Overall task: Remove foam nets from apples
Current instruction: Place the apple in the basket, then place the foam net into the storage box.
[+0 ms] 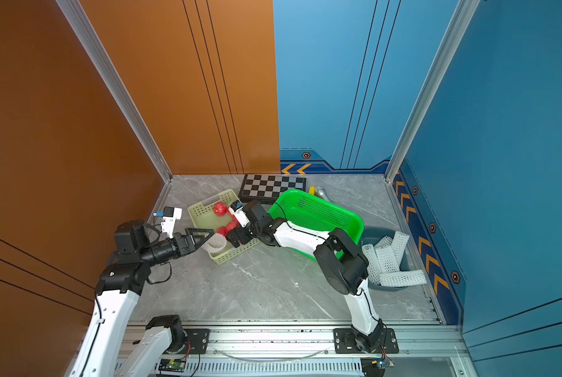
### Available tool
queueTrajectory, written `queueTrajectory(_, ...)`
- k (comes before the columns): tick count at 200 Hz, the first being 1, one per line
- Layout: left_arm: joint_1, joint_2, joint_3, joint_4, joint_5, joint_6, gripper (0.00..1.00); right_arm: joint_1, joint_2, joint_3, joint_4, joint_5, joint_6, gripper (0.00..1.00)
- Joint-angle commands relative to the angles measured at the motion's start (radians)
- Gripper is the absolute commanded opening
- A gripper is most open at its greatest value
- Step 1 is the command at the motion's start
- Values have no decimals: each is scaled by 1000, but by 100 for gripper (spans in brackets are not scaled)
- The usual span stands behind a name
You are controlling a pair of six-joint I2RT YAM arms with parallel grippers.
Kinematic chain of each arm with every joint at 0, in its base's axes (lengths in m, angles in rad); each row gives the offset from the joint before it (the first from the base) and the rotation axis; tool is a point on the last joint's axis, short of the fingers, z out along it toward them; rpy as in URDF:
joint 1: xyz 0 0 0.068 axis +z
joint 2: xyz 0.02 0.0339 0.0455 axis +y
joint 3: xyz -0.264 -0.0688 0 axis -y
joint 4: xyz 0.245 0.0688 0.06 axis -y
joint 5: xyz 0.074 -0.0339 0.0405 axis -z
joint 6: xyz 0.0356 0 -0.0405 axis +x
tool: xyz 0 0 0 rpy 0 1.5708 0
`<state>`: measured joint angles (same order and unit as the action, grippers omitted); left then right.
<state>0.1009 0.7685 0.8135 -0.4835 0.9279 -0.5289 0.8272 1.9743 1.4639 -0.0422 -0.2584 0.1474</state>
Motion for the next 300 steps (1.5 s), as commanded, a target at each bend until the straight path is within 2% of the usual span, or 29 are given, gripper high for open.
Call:
queueTrajectory(1, -26, 22, 40, -3, 60, 38, 98, -27, -157, -70, -20, 33, -46, 99)
queueTrajectory(26, -76, 53, 48, 49, 66, 19, 98, -46, -316, -213, -32, 15, -109, 99)
queueTrajectory(47, -130, 83, 40, 162, 94, -46, 98, -44, -457, -345, -14, -26, -175, 99)
queueTrajectory(88, -297, 185, 78, 239, 104, -47, 98, 3, -699, -596, 123, -66, -216, 98)
queueTrajectory(107, -375, 234, 109, 241, 105, -23, 98, 21, -744, -625, 123, -66, -210, 96)
queueTrajectory(126, -417, 268, 130, 265, 92, -32, 98, 43, -771, -635, 112, -59, -222, 95)
queueTrajectory(154, -466, 307, 139, 402, 102, -111, 98, 66, -767, -657, 172, 16, -218, 94)
queueTrajectory(180, -517, 324, 156, 418, 107, -119, 98, 81, -738, -658, 260, 130, -201, 94)
queueTrajectory(192, -528, 322, 154, 418, 104, -122, 98, 82, -729, -659, 295, 149, -200, 85)
queueTrajectory(206, -529, 318, 149, 419, 103, -129, 98, 81, -721, -665, 330, 154, -197, 62)
queueTrajectory(219, -530, 311, 146, 419, 104, -134, 98, 75, -708, -661, 337, 148, -197, 49)
queueTrajectory(232, -530, 301, 142, 421, 103, -135, 98, 67, -698, -651, 330, 138, -198, 46)
queueTrajectory(254, -523, 293, 138, 420, 101, -135, 98, 39, -714, -655, 327, 114, -182, 31)
queueTrajectory(268, -511, 295, 138, 422, 90, -135, 98, 1, -740, -672, 329, 67, -148, 29)
queueTrajectory(279, -490, 299, 138, 430, 81, -138, 98, -37, -768, -690, 329, 31, -118, 25)
queueTrajectory(288, -463, 302, 138, 434, 74, -143, 98, -64, -795, -709, 324, 14, -102, 17)
queueTrajectory(300, -421, 308, 129, 478, 86, -171, 98, -101, -837, -732, 311, -2, -86, 15)
